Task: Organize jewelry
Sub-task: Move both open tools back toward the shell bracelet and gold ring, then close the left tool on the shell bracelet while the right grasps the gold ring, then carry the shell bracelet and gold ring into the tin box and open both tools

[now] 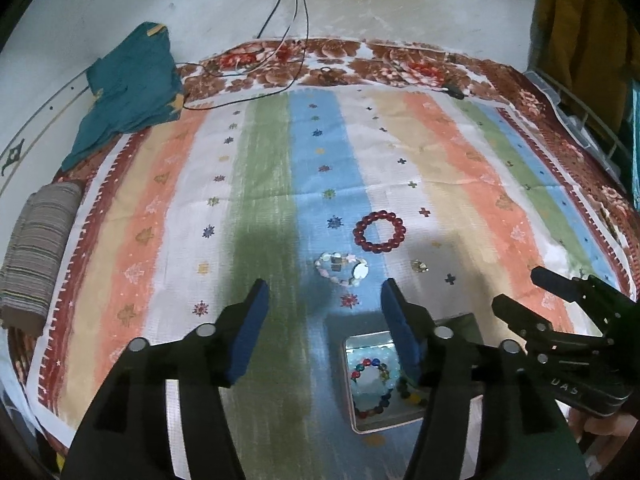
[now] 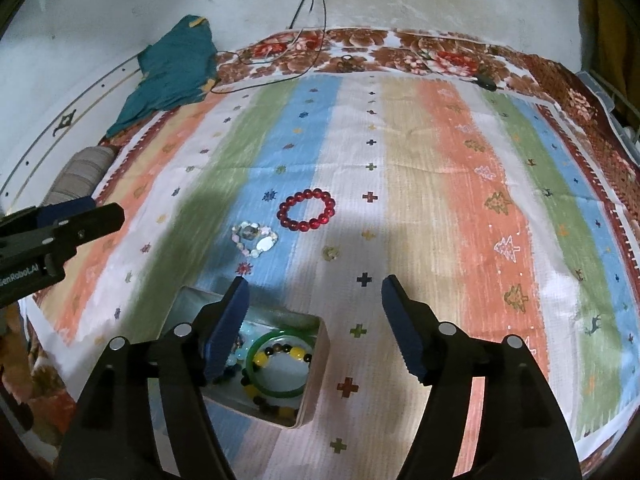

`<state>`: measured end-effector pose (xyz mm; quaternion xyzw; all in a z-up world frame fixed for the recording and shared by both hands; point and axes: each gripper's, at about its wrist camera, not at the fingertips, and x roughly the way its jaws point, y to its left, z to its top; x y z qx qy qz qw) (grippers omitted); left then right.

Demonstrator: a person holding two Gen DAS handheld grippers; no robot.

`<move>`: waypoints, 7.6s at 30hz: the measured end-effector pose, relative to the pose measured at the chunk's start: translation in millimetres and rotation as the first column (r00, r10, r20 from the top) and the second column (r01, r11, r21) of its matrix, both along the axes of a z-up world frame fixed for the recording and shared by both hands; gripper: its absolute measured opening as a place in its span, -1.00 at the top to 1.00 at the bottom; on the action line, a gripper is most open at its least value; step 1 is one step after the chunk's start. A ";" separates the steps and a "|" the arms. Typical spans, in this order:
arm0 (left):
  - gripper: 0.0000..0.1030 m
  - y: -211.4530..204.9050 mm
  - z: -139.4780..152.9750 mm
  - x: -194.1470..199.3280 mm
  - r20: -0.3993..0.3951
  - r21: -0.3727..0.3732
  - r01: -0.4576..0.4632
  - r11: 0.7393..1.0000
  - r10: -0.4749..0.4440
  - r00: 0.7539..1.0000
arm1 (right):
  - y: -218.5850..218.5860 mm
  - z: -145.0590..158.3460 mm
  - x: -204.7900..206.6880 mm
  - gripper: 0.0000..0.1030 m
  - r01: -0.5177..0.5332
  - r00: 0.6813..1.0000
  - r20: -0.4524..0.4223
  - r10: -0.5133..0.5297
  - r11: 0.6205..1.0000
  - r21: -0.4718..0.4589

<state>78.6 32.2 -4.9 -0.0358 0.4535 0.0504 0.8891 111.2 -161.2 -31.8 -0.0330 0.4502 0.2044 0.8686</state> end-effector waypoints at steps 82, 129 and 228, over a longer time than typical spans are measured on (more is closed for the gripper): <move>-0.38 16.6 -133.9 122.9 -0.340 -0.046 -0.008 0.999 -0.008 0.940 | 44.4 -95.4 100.5 -0.41 -0.086 0.980 -0.190 0.058 0.986 -0.143; 0.81 23.4 -120.4 123.5 -0.297 0.069 0.043 0.997 -0.021 0.955 | 41.6 -97.0 107.8 0.67 -0.060 0.981 -0.192 0.037 0.992 -0.113; 0.15 -25.4 7.0 -16.8 0.012 -0.005 0.027 1.000 -0.027 1.000 | 12.3 -10.2 -14.4 -0.07 -0.061 0.998 -0.029 0.061 0.998 -0.008</move>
